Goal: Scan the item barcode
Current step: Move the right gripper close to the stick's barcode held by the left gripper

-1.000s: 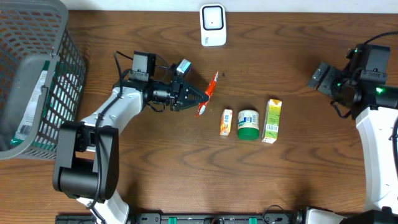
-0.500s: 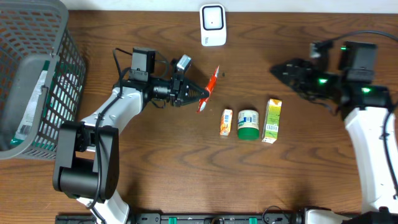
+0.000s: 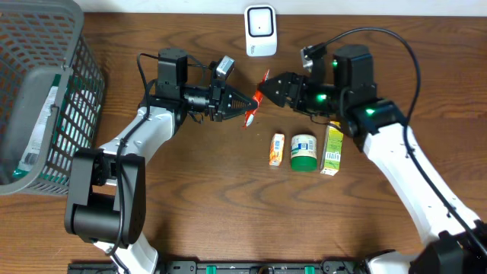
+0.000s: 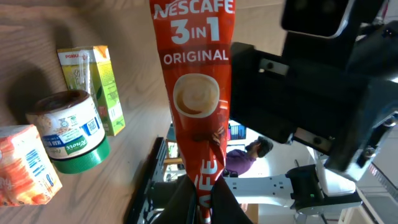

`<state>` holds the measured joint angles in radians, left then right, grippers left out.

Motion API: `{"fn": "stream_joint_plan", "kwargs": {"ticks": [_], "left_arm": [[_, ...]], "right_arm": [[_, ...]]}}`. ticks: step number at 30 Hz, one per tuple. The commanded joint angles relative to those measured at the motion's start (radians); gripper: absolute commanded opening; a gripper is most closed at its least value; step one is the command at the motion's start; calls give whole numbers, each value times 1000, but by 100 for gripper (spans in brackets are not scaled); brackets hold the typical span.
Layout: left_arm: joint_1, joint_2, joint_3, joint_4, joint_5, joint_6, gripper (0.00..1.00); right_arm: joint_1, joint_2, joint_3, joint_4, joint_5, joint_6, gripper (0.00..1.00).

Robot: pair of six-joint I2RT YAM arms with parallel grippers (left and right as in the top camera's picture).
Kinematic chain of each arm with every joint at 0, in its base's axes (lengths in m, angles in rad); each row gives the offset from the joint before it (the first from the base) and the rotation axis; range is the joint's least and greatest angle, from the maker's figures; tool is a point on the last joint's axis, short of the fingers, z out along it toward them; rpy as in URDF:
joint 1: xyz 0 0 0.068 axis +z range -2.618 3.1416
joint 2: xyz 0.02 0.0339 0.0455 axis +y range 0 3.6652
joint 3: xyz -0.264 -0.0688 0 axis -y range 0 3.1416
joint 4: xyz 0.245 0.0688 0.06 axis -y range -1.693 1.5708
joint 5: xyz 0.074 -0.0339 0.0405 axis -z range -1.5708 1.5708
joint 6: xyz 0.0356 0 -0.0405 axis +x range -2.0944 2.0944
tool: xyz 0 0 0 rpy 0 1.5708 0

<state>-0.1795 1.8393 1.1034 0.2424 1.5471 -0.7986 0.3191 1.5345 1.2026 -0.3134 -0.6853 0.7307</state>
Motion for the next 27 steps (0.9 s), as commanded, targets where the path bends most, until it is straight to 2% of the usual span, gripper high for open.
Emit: {"fn": "stream_joint_plan", "kwargs": {"ticks": [1, 6, 8, 13, 18, 21, 22, 23, 27], "left_arm": [[5, -6, 1, 4, 24, -19, 7], [5, -6, 1, 11, 24, -19, 7], [5, -6, 1, 11, 24, -19, 7], [5, -6, 1, 11, 24, -19, 7], [6, -6, 1, 35, 24, -18, 7], [8, -6, 1, 72, 23, -18, 8], [11, -6, 1, 92, 23, -16, 11], [13, -6, 1, 106, 22, -2, 22], [44, -6, 1, 138, -24, 40, 35]], "right_arm": [[18, 45, -3, 40, -11, 58, 78], [27, 89, -4, 71, -43, 62, 62], [40, 103, -6, 76, -42, 61, 49], [61, 113, -6, 122, -41, 61, 31], [68, 113, -6, 138, -18, 60, 8], [68, 113, -6, 137, 6, 47, 2], [68, 113, -6, 138, 10, 28, 2], [68, 113, -6, 138, 18, 21, 1], [68, 113, -3, 108, 72, -16, 1]]}}
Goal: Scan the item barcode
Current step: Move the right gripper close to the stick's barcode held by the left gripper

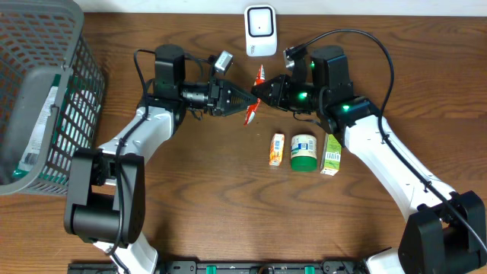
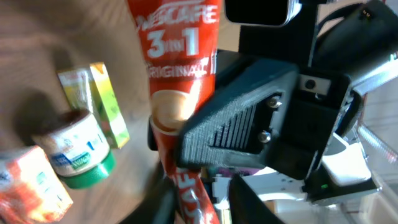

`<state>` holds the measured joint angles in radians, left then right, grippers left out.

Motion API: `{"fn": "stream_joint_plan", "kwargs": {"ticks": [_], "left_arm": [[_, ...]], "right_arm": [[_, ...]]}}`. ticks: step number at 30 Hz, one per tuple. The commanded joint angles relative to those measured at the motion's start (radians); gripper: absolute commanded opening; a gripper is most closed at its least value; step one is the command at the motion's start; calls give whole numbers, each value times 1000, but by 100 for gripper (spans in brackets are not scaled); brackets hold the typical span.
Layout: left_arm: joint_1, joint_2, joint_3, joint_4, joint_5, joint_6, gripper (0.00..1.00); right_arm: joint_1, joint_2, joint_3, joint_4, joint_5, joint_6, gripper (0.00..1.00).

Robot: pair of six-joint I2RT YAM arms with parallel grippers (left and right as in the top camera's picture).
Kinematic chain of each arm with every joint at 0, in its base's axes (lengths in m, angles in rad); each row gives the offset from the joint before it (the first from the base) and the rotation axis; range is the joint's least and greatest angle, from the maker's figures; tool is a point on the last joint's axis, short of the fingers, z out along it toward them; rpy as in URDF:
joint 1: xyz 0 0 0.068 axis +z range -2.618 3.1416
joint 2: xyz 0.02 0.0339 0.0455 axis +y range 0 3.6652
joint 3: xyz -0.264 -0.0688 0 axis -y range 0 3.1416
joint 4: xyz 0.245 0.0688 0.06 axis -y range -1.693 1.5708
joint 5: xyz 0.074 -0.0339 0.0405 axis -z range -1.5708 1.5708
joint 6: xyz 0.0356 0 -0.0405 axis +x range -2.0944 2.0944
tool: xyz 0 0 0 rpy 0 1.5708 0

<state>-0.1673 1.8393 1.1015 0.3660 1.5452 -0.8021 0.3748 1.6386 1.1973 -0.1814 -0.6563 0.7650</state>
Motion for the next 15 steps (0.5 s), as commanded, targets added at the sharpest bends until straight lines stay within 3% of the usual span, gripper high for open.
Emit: {"fn": "stream_joint_plan", "kwargs": {"ticks": [1, 9, 15], "left_arm": [[47, -6, 3, 14, -44, 50, 37], [195, -6, 2, -24, -99, 96, 40], [209, -6, 0, -193, -230, 213, 39]], "right_arm": [[12, 9, 8, -41, 55, -63, 1], [56, 9, 195, -429, 362, -135, 6], [205, 23, 207, -502, 621, -134, 6]]}}
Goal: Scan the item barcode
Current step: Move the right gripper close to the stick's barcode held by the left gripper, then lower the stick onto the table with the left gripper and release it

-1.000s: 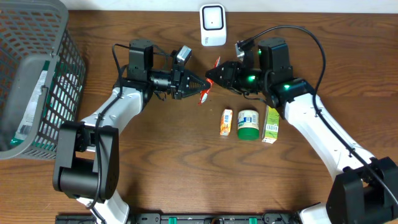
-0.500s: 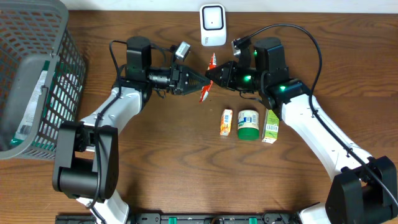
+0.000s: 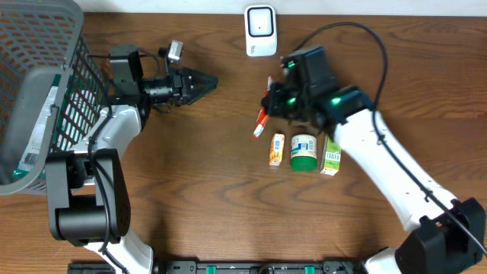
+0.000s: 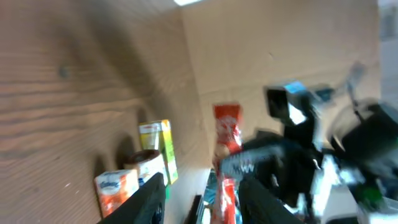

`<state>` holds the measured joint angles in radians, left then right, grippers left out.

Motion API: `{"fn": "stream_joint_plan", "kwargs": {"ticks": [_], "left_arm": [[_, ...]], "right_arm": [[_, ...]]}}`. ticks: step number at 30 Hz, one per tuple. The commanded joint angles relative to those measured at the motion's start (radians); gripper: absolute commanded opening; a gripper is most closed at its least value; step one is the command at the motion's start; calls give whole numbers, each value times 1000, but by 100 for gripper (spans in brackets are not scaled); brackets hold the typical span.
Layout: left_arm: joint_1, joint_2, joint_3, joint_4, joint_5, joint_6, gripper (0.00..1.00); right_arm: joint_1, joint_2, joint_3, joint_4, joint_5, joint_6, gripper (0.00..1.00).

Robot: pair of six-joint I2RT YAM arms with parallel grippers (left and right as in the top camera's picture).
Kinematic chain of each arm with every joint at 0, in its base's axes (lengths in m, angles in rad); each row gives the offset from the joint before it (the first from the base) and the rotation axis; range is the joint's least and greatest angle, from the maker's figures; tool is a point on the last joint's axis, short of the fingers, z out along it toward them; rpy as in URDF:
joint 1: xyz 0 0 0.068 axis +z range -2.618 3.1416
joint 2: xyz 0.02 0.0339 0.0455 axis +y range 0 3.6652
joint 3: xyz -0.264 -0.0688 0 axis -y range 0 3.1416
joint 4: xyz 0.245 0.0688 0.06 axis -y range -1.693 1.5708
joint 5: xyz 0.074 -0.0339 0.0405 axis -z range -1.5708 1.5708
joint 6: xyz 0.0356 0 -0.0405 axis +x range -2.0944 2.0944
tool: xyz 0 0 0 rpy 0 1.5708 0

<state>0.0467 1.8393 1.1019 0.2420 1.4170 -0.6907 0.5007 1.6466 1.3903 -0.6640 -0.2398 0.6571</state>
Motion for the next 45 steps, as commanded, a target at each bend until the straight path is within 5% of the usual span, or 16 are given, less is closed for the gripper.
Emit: {"fn": "stream_joint_plan", "kwargs": {"ticks": [1, 9, 17, 25, 27, 30, 34, 45], "left_arm": [[-7, -6, 0, -111, -153, 129, 38], [-23, -45, 1, -369, -527, 264, 27], [-105, -272, 16, -584, -908, 325, 27], [-223, -388, 16, -779, -1239, 411, 32], [-235, -386, 15, -793, -1254, 425, 33], [-237, -386, 15, -806, -1253, 425, 40], [-237, -386, 15, -806, -1253, 425, 44], [-263, -383, 15, -871, -1253, 425, 40]], "right_arm": [[105, 25, 14, -26, 245, -26, 6], [168, 134, 49, -64, 283, -32, 7], [169, 319, 299, -303, 284, -87, 6], [169, 437, 313, -323, 275, -86, 11], [169, 454, 313, -322, 275, -87, 21], [169, 465, 313, -322, 275, -87, 61], [166, 455, 323, -316, 272, -112, 83], [55, 439, 610, -550, 201, -219, 88]]}}
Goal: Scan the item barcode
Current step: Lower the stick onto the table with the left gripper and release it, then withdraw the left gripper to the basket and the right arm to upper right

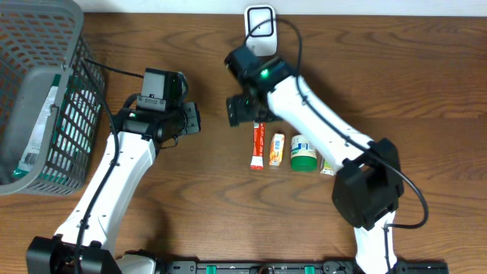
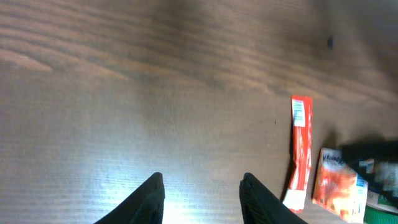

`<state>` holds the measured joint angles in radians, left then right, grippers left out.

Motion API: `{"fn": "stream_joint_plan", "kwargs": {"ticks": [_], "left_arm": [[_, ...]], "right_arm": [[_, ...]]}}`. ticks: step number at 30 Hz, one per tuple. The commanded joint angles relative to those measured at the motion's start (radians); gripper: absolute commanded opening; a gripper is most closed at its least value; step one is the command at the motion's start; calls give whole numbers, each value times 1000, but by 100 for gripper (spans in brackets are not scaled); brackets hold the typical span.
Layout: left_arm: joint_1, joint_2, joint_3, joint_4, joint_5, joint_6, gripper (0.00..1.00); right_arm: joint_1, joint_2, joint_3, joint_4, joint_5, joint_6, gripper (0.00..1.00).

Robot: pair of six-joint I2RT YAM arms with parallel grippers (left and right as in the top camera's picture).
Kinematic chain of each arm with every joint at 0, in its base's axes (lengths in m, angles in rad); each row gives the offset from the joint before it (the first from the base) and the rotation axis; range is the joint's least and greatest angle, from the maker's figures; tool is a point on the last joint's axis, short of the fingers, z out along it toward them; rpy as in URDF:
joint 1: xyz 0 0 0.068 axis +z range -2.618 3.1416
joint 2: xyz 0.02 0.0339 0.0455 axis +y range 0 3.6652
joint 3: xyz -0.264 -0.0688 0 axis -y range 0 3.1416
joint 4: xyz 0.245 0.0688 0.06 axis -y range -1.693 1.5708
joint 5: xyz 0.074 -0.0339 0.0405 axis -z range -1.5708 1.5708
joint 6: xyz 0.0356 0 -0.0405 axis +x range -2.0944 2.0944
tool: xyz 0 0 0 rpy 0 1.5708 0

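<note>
The red Nescafe sachet (image 1: 257, 144) lies flat on the table, at the left end of the row of groceries; it also shows in the left wrist view (image 2: 300, 149), with nothing holding it. The white scanner (image 1: 260, 21) stands at the back edge. My left gripper (image 1: 192, 119) (image 2: 202, 190) is open over bare wood, left of the sachet. My right gripper (image 1: 242, 110) hovers just up and left of the sachet's top end; its jaws do not show clearly.
To the right of the sachet stand an orange pack (image 1: 275, 150) (image 2: 336, 180), a green-lidded jar (image 1: 303, 152) and a juice box (image 1: 327, 164) partly under the right arm. A grey wire basket (image 1: 38, 91) fills the left edge.
The sachet was held by the right gripper above the table; now it lies flat beside the orange pack. The right gripper sits further left. The left gripper has come back from near the basket.
First my left gripper was shut on the sachet, facing the right gripper below the scanner. Then the right gripper was on the sachet and the left one open. Later the right held it alone, the left drawn back. Now the sachet lies on the table.
</note>
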<state>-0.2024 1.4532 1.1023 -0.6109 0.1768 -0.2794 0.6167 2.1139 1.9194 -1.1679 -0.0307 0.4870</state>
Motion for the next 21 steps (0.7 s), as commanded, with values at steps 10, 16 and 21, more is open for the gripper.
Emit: {"fn": "stream_joint_plan", "kwargs": {"ticks": [10, 16, 21], "left_arm": [[-23, -23, 245, -222, -119, 12, 49], [2, -23, 538, -422, -421, -50, 59], [157, -23, 686, -457, -478, -74, 64]], "right_arm": [[-388, -29, 175, -222, -3, -100, 99], [-555, -29, 174, -240, -3, -100, 99], [-641, -29, 174, -238, -3, -100, 99]]}}
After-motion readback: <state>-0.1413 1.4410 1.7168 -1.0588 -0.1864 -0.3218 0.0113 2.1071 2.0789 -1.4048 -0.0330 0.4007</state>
